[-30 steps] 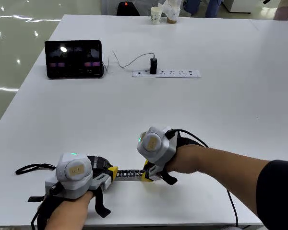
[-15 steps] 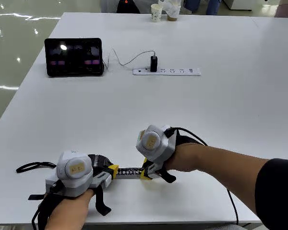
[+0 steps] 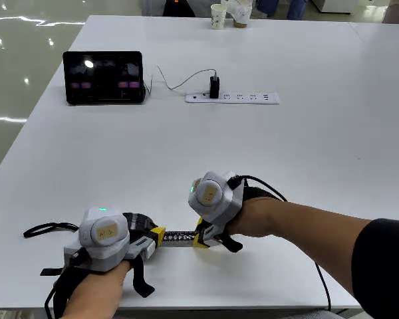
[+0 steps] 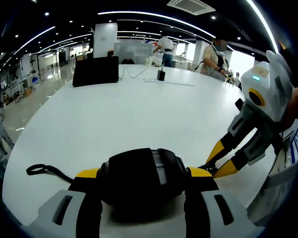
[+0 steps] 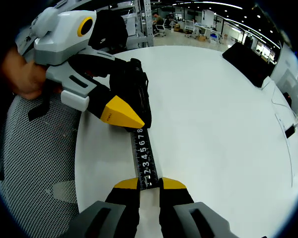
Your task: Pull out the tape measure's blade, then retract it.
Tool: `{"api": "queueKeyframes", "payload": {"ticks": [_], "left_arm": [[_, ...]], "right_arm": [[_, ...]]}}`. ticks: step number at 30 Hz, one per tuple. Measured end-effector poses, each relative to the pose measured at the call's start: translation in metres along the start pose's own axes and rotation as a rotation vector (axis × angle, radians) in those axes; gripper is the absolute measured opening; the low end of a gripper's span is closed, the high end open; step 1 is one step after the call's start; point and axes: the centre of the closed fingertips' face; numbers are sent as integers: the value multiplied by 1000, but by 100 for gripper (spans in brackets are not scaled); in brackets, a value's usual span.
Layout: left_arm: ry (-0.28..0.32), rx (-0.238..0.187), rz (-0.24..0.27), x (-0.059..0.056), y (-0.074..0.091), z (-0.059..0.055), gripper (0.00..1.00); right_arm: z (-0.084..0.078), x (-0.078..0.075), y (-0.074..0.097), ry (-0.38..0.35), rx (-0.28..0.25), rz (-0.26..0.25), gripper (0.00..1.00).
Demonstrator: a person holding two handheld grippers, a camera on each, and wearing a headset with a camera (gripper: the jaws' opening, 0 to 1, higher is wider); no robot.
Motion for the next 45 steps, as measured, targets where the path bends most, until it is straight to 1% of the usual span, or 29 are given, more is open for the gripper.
{"api": "queueKeyframes", "payload": {"ticks": [7, 9, 22, 30, 33, 34, 39, 45], "left_arm": [[2, 0, -1, 0, 0, 0, 62], [16, -1, -3, 1, 0, 0, 62], [14, 1, -9, 0, 1, 0, 62], [7, 18, -20, 0, 1, -1, 62], [-4, 28, -22, -1, 2, -2, 61], [-3, 28, -21, 0, 2, -2, 61], [3, 26, -24, 0, 2, -2, 61], [14, 22, -33, 0, 2, -1, 61]], "right_arm": [[1, 0, -2, -2, -6, -1, 11], [2, 0, -2, 3, -8, -2, 11], [6, 1, -6, -2, -8, -5, 11], [7, 1, -7, 10, -4, 4, 11], [8, 1, -8, -5, -7, 0, 12], [8, 1, -8, -11, -8, -1, 12], [9, 2, -8, 5, -11, 0, 12], [11, 2, -9, -7, -17, 3, 12]]}}
Point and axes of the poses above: the centre of the closed fingertips' face, and the gripper's own axes: y roughly backward along the fingers, x roughly to its left, z roughly out of its top, and after that the axes turned 12 degrees about -x, right-handed
